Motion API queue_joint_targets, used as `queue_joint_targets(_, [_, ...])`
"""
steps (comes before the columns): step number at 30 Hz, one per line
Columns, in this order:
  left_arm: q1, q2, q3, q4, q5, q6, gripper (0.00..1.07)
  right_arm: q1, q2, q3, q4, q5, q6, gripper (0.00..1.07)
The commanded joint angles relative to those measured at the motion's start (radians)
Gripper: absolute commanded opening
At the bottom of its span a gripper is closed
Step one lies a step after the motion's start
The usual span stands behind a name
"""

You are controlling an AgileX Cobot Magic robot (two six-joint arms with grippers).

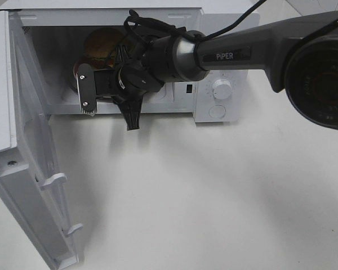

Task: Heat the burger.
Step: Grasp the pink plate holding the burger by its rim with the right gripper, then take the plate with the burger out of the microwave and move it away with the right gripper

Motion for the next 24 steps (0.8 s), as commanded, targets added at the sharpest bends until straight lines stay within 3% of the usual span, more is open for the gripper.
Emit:
queue_joint_targets(1, [0.004, -0.021, 0.003, -0.001, -0.006, 0.002, 1.02, 0.012, -0.031, -0.008, 0.013, -0.003, -0.061, 0.00])
queue_joint_targets(9, [0.004, -0.021, 0.003, -0.001, -0.006, 0.002, 1.02, 0.024, -0.081, 0.005, 0.005, 0.006, -0.088, 0.00])
queue_joint_targets(24, [0.004, -0.021, 0.003, -0.001, -0.006, 0.002, 1.02, 0.024, -0.255, 0.275, -0.024, -0.127, -0.091, 0.00])
